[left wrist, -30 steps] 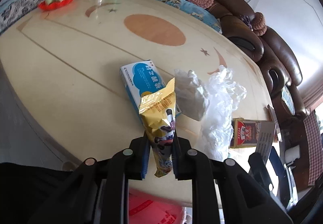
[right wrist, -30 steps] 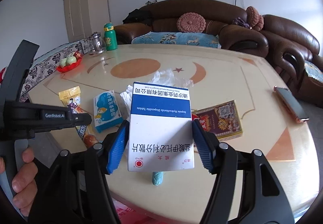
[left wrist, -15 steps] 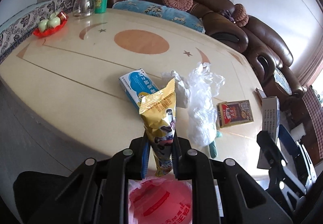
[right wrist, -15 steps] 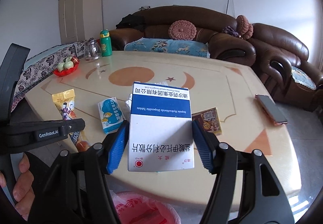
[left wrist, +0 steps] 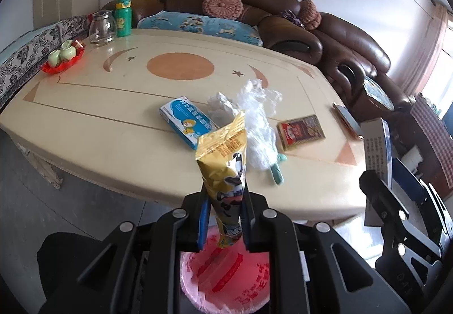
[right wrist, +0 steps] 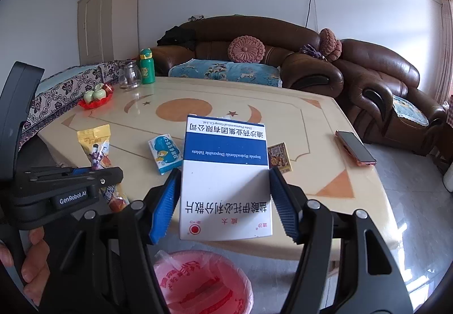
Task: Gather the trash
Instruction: 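Lift the wrapper and white box and carry both toward the pink bin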
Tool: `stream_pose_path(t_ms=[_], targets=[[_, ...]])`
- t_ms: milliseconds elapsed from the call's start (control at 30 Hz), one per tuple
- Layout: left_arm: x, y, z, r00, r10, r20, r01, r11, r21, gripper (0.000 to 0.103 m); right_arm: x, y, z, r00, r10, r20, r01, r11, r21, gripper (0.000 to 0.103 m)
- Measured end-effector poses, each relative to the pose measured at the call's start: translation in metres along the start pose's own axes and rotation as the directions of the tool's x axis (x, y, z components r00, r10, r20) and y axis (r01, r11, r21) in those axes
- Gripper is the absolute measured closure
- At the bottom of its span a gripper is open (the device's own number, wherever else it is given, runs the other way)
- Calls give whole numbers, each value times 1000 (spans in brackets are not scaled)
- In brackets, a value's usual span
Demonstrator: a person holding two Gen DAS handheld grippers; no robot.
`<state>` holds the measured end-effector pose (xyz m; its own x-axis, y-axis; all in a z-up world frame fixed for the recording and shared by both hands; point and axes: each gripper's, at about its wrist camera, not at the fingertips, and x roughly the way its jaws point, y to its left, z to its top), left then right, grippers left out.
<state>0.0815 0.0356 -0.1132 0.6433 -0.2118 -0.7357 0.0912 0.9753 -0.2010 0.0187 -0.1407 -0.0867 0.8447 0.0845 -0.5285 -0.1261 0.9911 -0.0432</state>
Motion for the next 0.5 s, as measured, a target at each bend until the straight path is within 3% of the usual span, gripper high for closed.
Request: stream_pose_path(t_ms=[267,500], targets=[[-20,-9,-27,1000,-20,-6,20,998,64,84,-25,8,-17,1000,-3,-15,3,1000,6,41],[-15,-11,-56,995,-63,-74,70,992,109,84,-34,12,-43,998,-5,-68,6,1000,15,41]])
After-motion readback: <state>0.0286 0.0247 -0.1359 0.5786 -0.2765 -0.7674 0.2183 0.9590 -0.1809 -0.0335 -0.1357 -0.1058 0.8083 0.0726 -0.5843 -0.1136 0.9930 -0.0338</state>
